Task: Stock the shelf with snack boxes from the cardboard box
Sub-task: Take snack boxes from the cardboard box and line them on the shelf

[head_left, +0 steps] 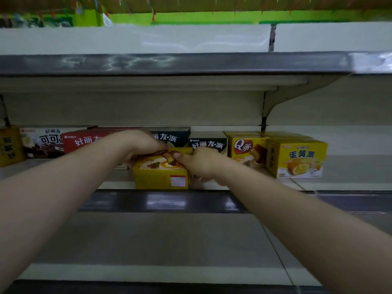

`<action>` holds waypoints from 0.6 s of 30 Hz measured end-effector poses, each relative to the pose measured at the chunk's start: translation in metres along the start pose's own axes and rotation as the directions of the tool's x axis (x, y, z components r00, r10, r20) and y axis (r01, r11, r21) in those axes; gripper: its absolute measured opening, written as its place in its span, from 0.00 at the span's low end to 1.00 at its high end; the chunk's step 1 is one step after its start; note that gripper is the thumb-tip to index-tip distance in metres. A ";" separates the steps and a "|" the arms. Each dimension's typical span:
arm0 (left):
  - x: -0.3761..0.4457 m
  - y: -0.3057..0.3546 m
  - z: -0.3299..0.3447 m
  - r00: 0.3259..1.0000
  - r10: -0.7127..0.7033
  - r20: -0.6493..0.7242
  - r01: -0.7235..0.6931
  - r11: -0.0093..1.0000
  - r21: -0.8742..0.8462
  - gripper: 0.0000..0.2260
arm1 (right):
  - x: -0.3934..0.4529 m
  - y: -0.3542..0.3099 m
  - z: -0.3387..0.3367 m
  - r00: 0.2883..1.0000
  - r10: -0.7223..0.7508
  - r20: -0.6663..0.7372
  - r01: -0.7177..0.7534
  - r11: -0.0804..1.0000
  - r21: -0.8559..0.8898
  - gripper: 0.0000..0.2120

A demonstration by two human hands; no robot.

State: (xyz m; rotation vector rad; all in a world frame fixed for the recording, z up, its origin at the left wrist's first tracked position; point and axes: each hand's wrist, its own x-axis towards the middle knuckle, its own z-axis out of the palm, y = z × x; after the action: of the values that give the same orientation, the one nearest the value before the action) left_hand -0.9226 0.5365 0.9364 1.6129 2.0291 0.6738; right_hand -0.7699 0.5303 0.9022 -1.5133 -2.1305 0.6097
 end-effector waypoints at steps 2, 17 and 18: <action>-0.015 0.007 -0.001 0.999 -0.004 -0.044 -0.001 0.992 -0.124 0.18 | -0.009 0.008 -0.002 0.997 -0.066 -0.044 0.068 0.996 0.054 0.23; -0.142 0.111 0.125 0.908 0.419 -0.029 -0.276 0.542 -0.794 0.13 | -0.147 0.187 -0.133 0.959 -0.147 -0.242 0.282 0.446 0.849 0.27; -0.153 0.116 0.142 0.902 0.429 -0.040 -0.283 0.519 -0.807 0.15 | -0.161 0.201 -0.135 0.954 -0.153 -0.259 0.300 0.440 0.846 0.26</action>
State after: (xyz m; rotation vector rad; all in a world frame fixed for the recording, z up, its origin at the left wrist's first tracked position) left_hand -0.7152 0.4228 0.9074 1.4146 0.9594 1.3229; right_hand -0.4922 0.4494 0.8738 -0.6142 -1.4101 1.2097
